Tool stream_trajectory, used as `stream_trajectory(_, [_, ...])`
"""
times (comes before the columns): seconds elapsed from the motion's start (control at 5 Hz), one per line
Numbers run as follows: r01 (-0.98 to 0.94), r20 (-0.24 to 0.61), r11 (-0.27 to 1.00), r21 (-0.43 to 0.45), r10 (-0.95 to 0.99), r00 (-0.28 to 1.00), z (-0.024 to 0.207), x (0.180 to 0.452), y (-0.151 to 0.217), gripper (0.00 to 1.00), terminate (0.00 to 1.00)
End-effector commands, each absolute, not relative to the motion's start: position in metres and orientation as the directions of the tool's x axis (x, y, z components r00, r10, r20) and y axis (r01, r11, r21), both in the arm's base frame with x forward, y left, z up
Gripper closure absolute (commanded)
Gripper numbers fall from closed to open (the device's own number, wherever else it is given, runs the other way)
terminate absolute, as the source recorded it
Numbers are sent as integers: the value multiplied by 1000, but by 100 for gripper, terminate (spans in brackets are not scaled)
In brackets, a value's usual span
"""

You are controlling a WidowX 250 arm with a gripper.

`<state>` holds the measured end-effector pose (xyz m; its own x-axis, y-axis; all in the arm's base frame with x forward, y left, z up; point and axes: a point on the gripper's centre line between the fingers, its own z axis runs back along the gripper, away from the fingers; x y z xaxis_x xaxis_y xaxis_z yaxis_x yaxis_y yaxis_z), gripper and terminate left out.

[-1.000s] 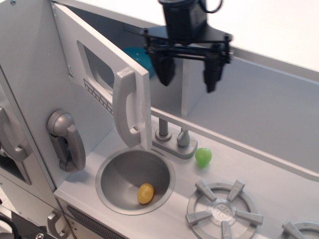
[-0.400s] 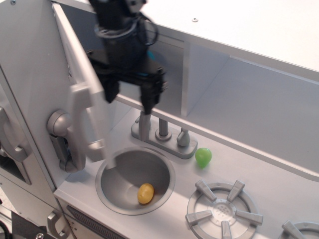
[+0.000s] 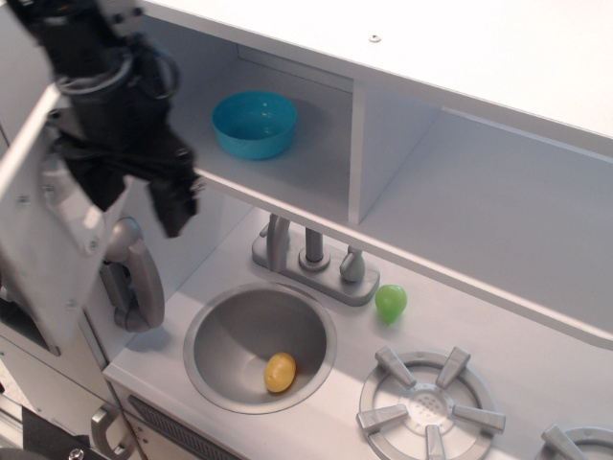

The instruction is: Open microwave

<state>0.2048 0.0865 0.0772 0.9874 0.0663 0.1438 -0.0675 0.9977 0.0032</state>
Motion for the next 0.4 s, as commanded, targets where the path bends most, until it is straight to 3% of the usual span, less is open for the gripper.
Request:
stream_trajectory(0.0, [-36,166,997,-72,48,985,120,196,66,0,0])
stream_trajectory(0.2, [-30,173,988,-148,56,983,149,199,48,0,0])
